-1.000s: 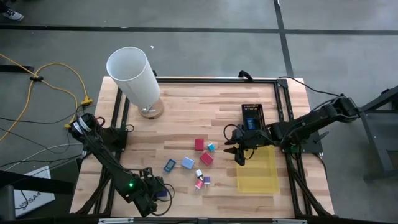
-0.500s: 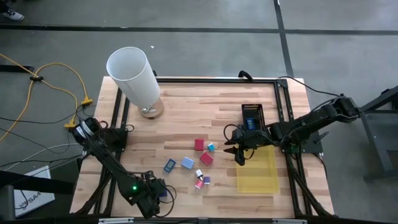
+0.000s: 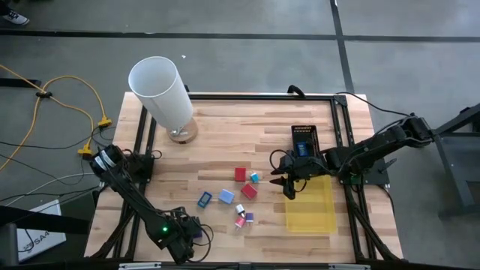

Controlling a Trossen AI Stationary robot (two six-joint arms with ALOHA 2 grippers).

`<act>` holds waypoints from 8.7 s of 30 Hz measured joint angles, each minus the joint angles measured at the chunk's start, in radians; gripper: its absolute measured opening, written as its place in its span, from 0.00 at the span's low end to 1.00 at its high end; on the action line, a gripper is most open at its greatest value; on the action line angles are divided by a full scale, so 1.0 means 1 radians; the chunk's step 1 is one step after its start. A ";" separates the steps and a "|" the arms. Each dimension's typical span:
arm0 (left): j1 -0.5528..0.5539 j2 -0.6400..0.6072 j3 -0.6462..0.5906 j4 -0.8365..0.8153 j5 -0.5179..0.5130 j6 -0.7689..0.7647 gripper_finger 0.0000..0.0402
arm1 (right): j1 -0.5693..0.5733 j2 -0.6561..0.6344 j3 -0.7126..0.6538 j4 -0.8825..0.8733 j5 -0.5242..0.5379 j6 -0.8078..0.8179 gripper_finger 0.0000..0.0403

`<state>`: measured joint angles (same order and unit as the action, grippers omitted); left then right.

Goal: Pick & Place Office items
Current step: Put the bottom blue digital clock into the black bin

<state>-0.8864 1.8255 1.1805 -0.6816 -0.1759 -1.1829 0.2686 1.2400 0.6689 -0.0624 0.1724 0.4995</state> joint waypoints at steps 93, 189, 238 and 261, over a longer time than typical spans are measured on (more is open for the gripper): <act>0.931 -0.182 0.003 0.223 0.257 1.116 0.37 | 0.000 0.000 0.000 0.007 0.000 0.000 0.37; 0.736 -0.177 0.003 0.549 -0.558 1.508 0.37 | -0.194 0.031 0.001 0.300 0.115 0.385 0.37; 0.767 -0.177 0.002 0.469 -0.506 1.481 0.37 | -0.285 0.165 -0.001 0.504 -0.014 0.315 0.27; 0.762 -0.177 0.002 0.471 -0.499 1.473 0.44 | -0.284 0.163 0.000 0.488 -0.018 0.307 0.11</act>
<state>-0.1240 1.6485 1.1824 -0.2104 -0.6754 0.2905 -0.0158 1.4033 0.6685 0.4255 0.1542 0.8066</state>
